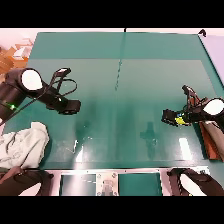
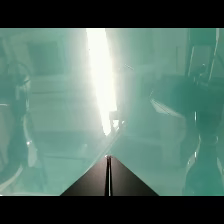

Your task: Fold the shirts.

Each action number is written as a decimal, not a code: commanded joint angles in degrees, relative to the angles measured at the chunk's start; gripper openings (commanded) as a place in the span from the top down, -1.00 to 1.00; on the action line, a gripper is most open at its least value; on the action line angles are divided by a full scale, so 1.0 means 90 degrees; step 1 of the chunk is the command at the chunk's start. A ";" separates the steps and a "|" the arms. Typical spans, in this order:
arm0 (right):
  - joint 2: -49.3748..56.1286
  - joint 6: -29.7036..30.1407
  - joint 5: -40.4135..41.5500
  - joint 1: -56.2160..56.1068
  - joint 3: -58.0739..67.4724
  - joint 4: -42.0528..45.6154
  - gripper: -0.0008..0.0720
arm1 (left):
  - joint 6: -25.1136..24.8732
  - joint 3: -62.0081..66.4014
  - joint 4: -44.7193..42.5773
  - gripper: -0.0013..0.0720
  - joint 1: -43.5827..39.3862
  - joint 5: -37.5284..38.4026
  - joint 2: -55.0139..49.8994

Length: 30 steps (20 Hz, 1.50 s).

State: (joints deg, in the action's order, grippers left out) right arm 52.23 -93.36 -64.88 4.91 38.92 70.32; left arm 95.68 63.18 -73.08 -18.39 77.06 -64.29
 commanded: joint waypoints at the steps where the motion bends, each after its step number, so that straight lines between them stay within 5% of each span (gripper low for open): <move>1: -0.0005 0.0000 -0.0002 -0.0007 -0.0002 -0.0002 0.94 | -0.0007 -0.0002 -0.0005 0.91 0.0000 0.0010 0.0005; 4: -0.0005 0.0000 -0.0002 -0.0007 -0.0002 -0.0002 0.94 | -0.0010 -0.0002 -0.0362 0.91 0.0000 0.0092 0.0005; 6: -0.0005 0.0000 -0.0002 -0.0007 -0.0002 -0.0002 0.94 | 0.0061 -0.0005 -0.1508 0.78 0.0000 0.0347 0.0005; 8: -0.0005 0.0000 -0.0002 -0.0007 -0.0002 -0.0002 0.94 | 0.0563 -0.0146 -0.3366 -1.00 0.0017 0.0585 0.0005; 10: -0.0005 0.0000 -0.0005 -0.0007 -0.0002 -0.0002 0.94 | 0.0673 -0.0641 -0.4306 -0.98 0.0291 0.0469 0.0005; 14: -0.0005 0.0000 -0.0005 -0.0007 -0.0002 -0.0002 0.94 | 0.0673 -0.1909 -0.4296 -0.98 0.1367 -0.0185 -0.0002; 18: -0.0005 0.0000 -0.0007 -0.0007 -0.0002 -0.0002 0.94 | 0.0653 -0.2552 -0.4284 -0.98 0.2137 0.0532 -0.0002; 21: -0.0005 0.0000 -0.0005 -0.0007 -0.0002 -0.0002 0.94 | 0.0648 -0.2958 -0.4126 -0.89 0.2516 0.0056 -0.0002; 22: -0.0005 -0.0002 -0.0007 -0.0007 -0.0002 -0.0002 0.94 | 0.0595 -0.3014 -0.4034 -0.21 0.2577 -0.0112 -0.0002; 23: -0.0005 0.0000 -0.0007 -0.0007 -0.0002 -0.0002 0.94 | 0.0357 -0.2990 -0.3949 0.87 0.2603 -0.0204 -0.0007; 27: -0.0005 0.0000 -0.0005 -0.0007 -0.0002 -0.0005 0.94 | -0.0386 -0.1761 -0.3347 0.91 0.2603 -0.0007 -0.0012; 30: -0.0005 0.0000 0.0090 -0.0007 -0.0002 -0.0005 0.94 | -0.0879 0.0231 -0.1659 0.91 0.2280 -0.0010 0.0034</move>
State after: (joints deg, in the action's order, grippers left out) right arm 52.23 -93.34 -64.79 4.91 38.92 70.30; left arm 92.25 52.86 -100.22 3.88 77.30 -64.29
